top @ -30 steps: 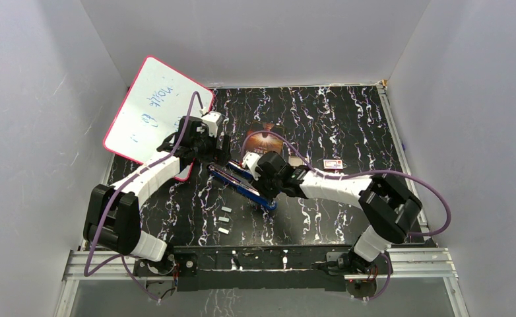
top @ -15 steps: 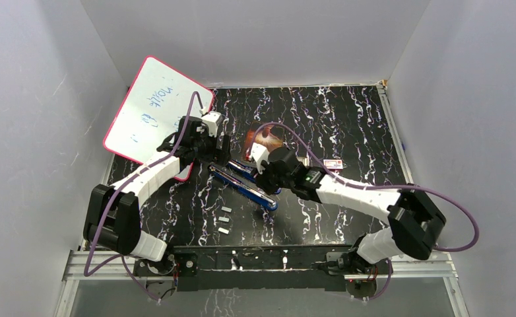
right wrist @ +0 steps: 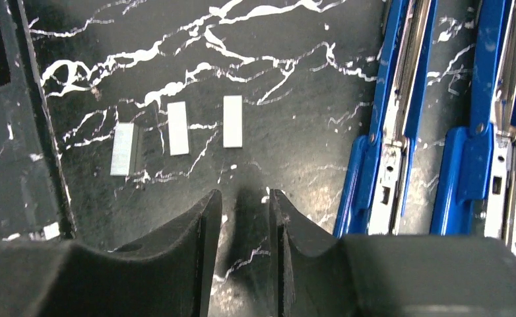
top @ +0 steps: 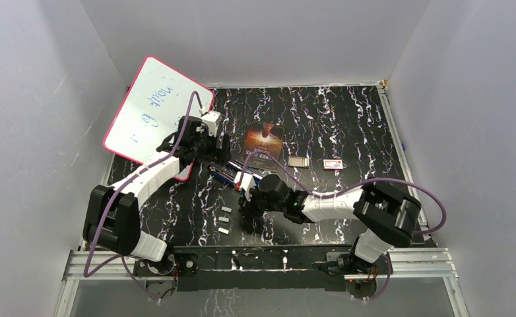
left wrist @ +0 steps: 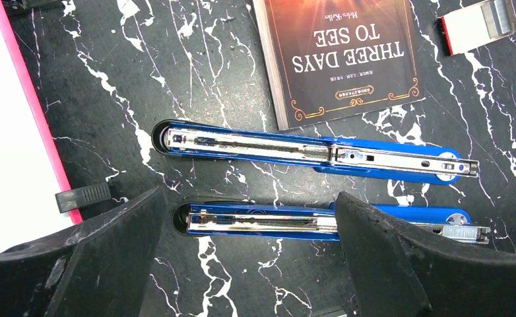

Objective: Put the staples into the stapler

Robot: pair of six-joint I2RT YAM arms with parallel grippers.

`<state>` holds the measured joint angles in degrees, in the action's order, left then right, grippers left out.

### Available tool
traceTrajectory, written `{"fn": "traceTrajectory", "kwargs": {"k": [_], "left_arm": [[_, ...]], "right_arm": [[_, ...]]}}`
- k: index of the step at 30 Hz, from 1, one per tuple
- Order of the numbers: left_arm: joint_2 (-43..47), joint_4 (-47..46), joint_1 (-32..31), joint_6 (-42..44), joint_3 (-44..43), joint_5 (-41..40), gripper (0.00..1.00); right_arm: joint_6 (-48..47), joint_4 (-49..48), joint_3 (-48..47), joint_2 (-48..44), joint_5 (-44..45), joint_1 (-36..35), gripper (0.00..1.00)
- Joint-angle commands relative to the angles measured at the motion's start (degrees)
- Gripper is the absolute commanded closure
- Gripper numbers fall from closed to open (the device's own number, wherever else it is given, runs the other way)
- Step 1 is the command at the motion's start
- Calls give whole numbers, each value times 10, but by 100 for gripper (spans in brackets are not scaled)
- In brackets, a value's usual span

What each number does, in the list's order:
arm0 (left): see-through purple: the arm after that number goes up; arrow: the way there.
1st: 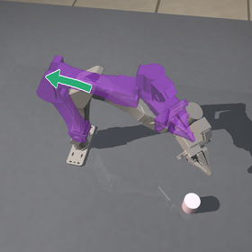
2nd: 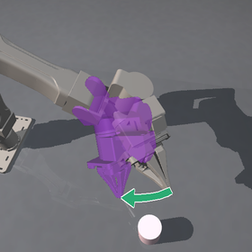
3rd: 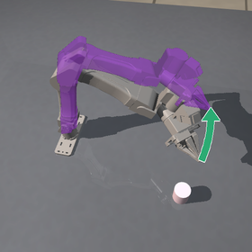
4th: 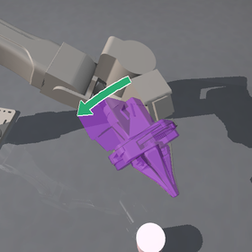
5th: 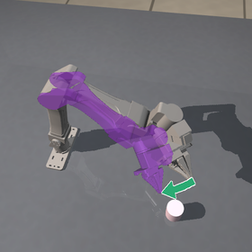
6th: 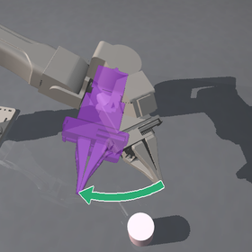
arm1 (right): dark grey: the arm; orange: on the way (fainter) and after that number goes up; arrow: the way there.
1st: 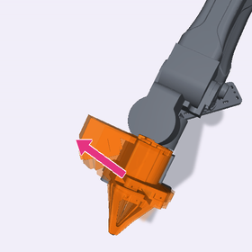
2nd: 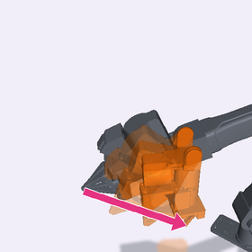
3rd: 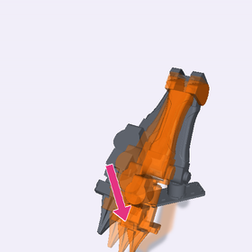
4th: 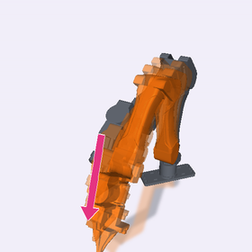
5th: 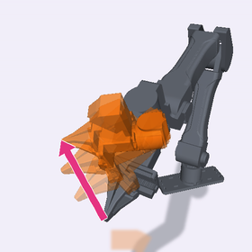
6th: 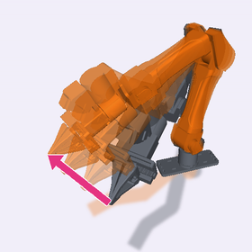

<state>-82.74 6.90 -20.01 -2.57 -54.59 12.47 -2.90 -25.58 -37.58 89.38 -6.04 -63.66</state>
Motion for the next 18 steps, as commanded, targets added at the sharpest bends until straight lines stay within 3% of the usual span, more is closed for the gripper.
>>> {"fn": "traceTrajectory", "kwargs": {"k": [1,10,18], "left_arm": [[26,1,-2,-1,-8,5,2],[27,4,-2,2,-7,-1,2],[23,5,-2,4,-8,-3,2]], "right_arm": [[19,-134,6,25,-28,1,58],[-12,-372,87,125,-47,-5,57],[-45,-421,102,162,-60,-5,57]]}}
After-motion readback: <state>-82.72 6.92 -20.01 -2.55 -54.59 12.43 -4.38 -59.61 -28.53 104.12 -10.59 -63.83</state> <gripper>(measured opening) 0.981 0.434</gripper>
